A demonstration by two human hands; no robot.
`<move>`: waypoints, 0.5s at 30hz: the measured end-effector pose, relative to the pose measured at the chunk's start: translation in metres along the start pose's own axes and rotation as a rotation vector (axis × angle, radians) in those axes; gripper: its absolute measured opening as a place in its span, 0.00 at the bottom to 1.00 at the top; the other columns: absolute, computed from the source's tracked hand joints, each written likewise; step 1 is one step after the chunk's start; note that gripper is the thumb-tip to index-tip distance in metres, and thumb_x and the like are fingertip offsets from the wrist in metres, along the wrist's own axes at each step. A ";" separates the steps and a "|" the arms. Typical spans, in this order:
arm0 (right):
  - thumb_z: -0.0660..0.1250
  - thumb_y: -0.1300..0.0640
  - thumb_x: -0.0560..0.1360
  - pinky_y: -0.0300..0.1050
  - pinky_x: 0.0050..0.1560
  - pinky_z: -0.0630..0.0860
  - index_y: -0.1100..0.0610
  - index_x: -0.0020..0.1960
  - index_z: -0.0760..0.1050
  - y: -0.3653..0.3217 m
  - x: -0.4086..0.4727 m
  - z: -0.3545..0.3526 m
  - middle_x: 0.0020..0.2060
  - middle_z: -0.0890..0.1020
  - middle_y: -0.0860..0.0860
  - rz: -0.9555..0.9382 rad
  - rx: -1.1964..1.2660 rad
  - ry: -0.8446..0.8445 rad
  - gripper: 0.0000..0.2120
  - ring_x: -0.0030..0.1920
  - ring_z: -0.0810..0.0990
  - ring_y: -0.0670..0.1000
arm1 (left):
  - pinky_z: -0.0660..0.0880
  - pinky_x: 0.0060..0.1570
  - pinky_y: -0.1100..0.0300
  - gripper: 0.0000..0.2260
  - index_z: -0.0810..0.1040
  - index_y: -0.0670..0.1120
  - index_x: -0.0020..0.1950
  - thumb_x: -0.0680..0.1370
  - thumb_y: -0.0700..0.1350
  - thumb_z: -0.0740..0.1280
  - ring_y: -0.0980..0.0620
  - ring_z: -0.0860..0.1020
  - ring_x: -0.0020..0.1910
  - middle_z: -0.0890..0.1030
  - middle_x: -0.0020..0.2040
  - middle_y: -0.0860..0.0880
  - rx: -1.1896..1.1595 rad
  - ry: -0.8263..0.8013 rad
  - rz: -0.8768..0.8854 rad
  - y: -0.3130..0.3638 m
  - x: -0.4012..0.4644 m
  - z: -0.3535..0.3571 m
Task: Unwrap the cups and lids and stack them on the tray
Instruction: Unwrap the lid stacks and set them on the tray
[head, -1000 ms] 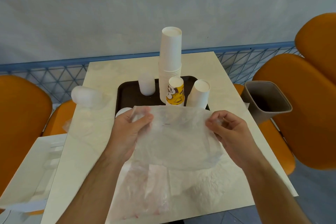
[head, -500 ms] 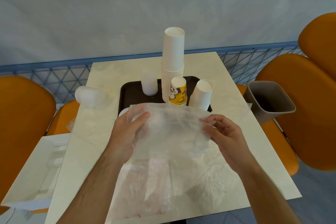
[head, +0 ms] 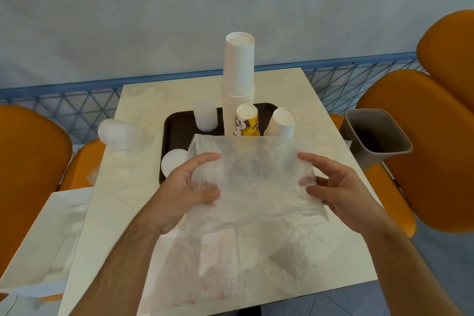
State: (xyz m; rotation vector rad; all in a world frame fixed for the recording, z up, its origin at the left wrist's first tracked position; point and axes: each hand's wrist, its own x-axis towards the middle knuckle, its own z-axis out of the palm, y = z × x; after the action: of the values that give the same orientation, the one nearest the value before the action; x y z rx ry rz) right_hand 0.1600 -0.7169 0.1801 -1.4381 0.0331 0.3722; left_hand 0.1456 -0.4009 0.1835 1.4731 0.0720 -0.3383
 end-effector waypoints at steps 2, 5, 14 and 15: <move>0.63 0.78 0.76 0.52 0.55 0.83 0.46 0.72 0.73 0.001 -0.001 -0.008 0.67 0.77 0.38 0.038 -0.014 -0.054 0.35 0.63 0.81 0.55 | 0.82 0.49 0.52 0.34 0.75 0.55 0.70 0.69 0.28 0.73 0.47 0.81 0.45 0.83 0.50 0.41 -0.005 -0.022 -0.029 -0.001 0.001 -0.004; 0.67 0.78 0.74 0.57 0.57 0.82 0.35 0.73 0.68 0.001 -0.001 -0.021 0.72 0.68 0.29 0.059 -0.084 -0.128 0.44 0.67 0.78 0.52 | 0.81 0.51 0.47 0.43 0.69 0.59 0.74 0.66 0.29 0.78 0.48 0.82 0.52 0.75 0.68 0.55 0.016 -0.058 -0.023 -0.001 0.002 -0.012; 0.79 0.62 0.68 0.37 0.59 0.78 0.31 0.76 0.58 0.014 -0.003 -0.027 0.73 0.64 0.29 0.029 -0.361 -0.223 0.49 0.67 0.72 0.34 | 0.79 0.58 0.43 0.54 0.58 0.69 0.75 0.64 0.29 0.78 0.62 0.72 0.68 0.57 0.76 0.68 0.125 -0.248 -0.149 -0.002 0.009 -0.009; 0.79 0.58 0.66 0.32 0.57 0.77 0.30 0.76 0.55 0.014 -0.004 -0.031 0.73 0.60 0.26 0.054 -0.417 -0.238 0.51 0.65 0.70 0.29 | 0.79 0.56 0.43 0.54 0.57 0.69 0.75 0.65 0.28 0.78 0.61 0.73 0.67 0.56 0.76 0.68 0.150 -0.255 -0.173 -0.004 0.011 -0.010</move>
State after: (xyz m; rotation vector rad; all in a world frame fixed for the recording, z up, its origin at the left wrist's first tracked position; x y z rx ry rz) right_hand 0.1585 -0.7462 0.1630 -1.7957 -0.2098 0.6190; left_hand 0.1567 -0.3936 0.1762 1.5641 -0.0322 -0.6820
